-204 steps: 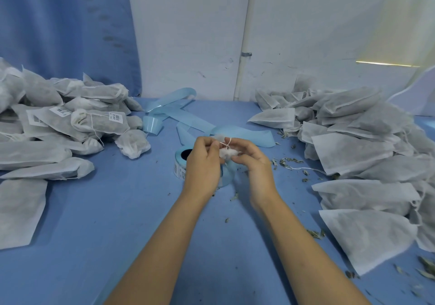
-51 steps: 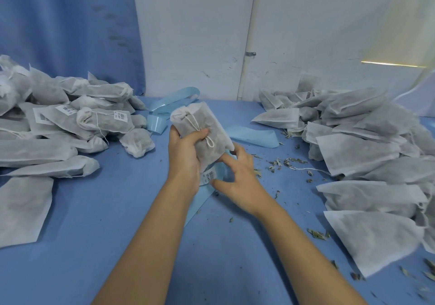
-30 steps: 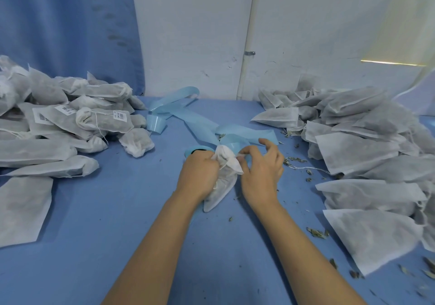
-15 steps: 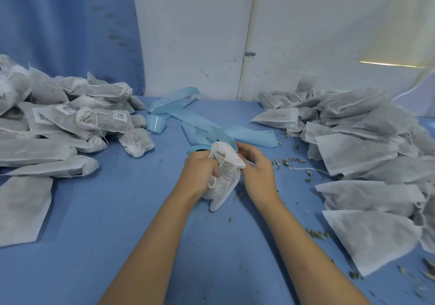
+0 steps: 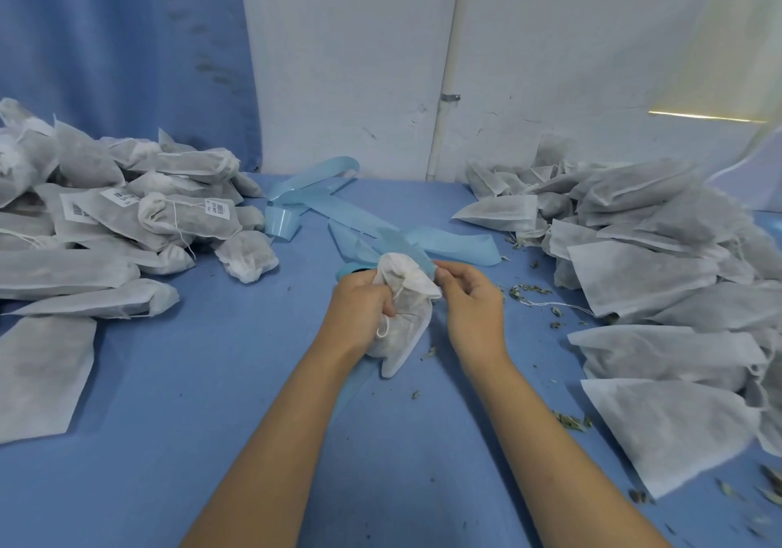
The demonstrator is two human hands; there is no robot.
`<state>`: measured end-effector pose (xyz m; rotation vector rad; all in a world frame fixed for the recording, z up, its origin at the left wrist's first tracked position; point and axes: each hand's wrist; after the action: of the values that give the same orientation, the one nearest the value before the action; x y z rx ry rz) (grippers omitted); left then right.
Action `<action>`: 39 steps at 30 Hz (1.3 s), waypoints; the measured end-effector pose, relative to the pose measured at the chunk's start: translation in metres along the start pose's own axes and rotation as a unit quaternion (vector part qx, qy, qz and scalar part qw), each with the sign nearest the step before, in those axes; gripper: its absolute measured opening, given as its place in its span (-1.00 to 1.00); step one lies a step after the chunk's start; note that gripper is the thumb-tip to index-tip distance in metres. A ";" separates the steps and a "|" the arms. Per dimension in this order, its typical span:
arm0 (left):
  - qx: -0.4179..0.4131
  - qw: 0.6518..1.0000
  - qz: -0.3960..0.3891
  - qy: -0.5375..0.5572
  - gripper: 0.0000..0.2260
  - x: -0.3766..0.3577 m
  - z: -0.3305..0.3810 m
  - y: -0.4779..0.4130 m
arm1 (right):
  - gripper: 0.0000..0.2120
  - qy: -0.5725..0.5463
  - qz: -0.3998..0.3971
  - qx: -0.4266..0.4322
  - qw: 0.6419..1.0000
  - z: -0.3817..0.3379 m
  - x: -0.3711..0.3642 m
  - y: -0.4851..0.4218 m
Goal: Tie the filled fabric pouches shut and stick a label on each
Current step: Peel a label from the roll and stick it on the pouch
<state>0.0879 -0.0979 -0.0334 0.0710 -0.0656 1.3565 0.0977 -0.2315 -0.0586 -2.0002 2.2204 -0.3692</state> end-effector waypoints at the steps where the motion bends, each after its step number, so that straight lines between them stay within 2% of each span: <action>1: 0.000 1.000 0.001 0.009 -0.72 0.000 0.001 0.001 | -0.83 -0.013 0.015 -0.002 1.000 0.000 0.001 0.000; 8: 0.025 0.998 0.035 0.039 -0.65 0.006 0.008 -0.004 | -0.80 -0.031 0.113 -0.014 0.993 -0.001 0.013 -0.003; 10: 0.020 0.996 0.044 0.073 -0.68 0.006 0.009 -0.004 | -0.80 -0.033 0.118 -0.022 0.992 -0.001 0.014 -0.004; 12: 0.007 0.987 0.032 0.158 -0.77 0.005 0.012 -0.003 | -0.79 -0.041 0.116 -0.035 0.992 -0.002 0.013 -0.004; 16: -0.053 0.957 -0.017 0.285 -0.74 0.005 0.017 -0.002 | -0.76 -0.075 0.099 -0.046 0.991 -0.004 0.010 -0.003; 18: -0.083 0.950 -0.017 0.301 -0.73 0.007 0.018 -0.003 | -0.78 -0.098 0.101 -0.034 0.989 -0.007 0.009 -0.002; 21: -0.095 0.959 0.002 0.267 -0.71 0.008 0.015 -0.004 | -0.73 -0.123 0.099 -0.005 0.987 -0.012 0.007 0.000; 26: -0.083 0.974 0.024 0.212 -0.62 0.009 0.013 -0.005 | -0.65 -0.132 0.064 0.041 0.988 -0.021 0.002 0.004; 33: -0.077 0.977 0.018 0.198 -0.61 0.007 0.010 -0.006 | -0.65 -0.115 -0.067 0.097 0.986 -0.029 -0.009 0.010; 39: -0.065 0.975 0.003 0.213 -0.59 0.007 0.010 -0.004 | -0.65 -0.025 -0.111 0.104 0.988 -0.028 -0.012 0.014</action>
<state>0.0936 -0.0930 -0.0225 -0.3308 0.2056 1.3453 0.0786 -0.2153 -0.0362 -2.1192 1.8476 -0.5432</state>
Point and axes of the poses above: each hand's wrist, its own y-axis away from the middle knuckle, its own x-axis out of the back of the hand, z = x × y, and after that the axes turned 13 degrees about -z, right-handed
